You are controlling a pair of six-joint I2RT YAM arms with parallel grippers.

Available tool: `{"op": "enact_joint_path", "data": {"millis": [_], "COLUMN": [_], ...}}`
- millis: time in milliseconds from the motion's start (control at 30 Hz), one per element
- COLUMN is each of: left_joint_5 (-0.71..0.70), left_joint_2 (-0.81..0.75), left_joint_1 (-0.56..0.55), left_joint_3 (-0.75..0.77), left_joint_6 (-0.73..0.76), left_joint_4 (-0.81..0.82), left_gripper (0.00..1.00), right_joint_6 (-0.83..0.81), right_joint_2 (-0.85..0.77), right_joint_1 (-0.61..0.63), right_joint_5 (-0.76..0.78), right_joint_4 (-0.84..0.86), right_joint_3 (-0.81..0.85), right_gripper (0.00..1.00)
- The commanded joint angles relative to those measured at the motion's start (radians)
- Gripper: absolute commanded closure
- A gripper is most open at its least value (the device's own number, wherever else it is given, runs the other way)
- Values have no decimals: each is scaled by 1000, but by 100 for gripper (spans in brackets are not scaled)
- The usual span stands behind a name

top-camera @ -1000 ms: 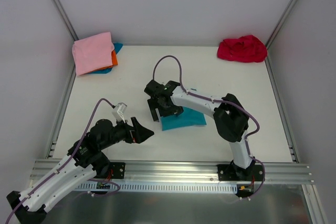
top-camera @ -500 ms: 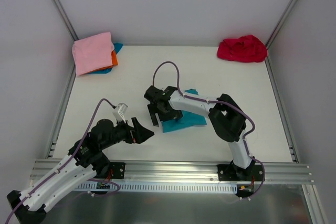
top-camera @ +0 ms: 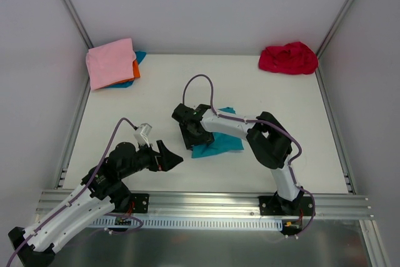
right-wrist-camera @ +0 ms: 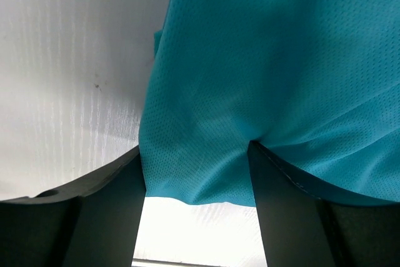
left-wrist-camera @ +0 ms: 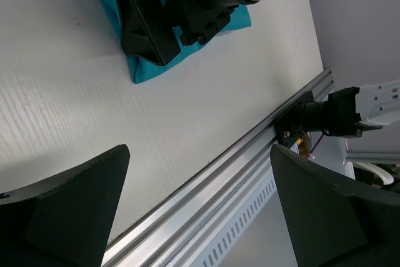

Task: Fold and stack the t-shirts
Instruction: Put the neatly folded tshirt into the corner of the board with the left arm

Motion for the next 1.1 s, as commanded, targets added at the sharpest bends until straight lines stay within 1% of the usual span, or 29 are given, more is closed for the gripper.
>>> {"op": "enact_joint_path", "data": {"millis": [0,267,333,367,400,433,533,733,833,900,1033,1067], "left_joint_5": [-24,-30,-33,-33,-36,-37,-40,-47,-59,-76,-123,-126], "left_joint_2": [3,-6,-14,-17,-20,-21,-25,-29,-20,1,99,167], "left_joint_1": [-9,-9,-9,-9,-9,-9,-9,-9,-9,-9,-9,-9], "left_joint_3": [-11,-18,-22,-22,-25,-25,-26,-35,-48,-58,-117,-127], "left_joint_6": [13,12,10,10,9,9,9,7,-2,-13,-60,-70], "left_joint_4": [11,0,0,-1,-4,-7,-12,-12,5,25,159,252], "left_gripper": [1,1,1,1,1,1,1,1,1,1,1,1], "right_joint_6": [30,33,34,34,33,36,36,37,36,34,33,34], "right_joint_2": [33,53,56,61,62,64,74,82,70,61,19,10], "right_joint_1": [4,5,5,4,5,5,5,4,4,4,4,2], "right_joint_5": [-9,-11,-12,-14,-15,-18,-20,-15,-12,-11,-2,-2], "right_joint_4": [28,28,31,32,37,38,43,46,44,40,32,29], "right_joint_3": [-12,-15,-18,-19,-22,-25,-25,-33,-41,-42,-51,-54], "right_gripper": [34,31,33,40,45,55,71,87,92,94,96,96]}}
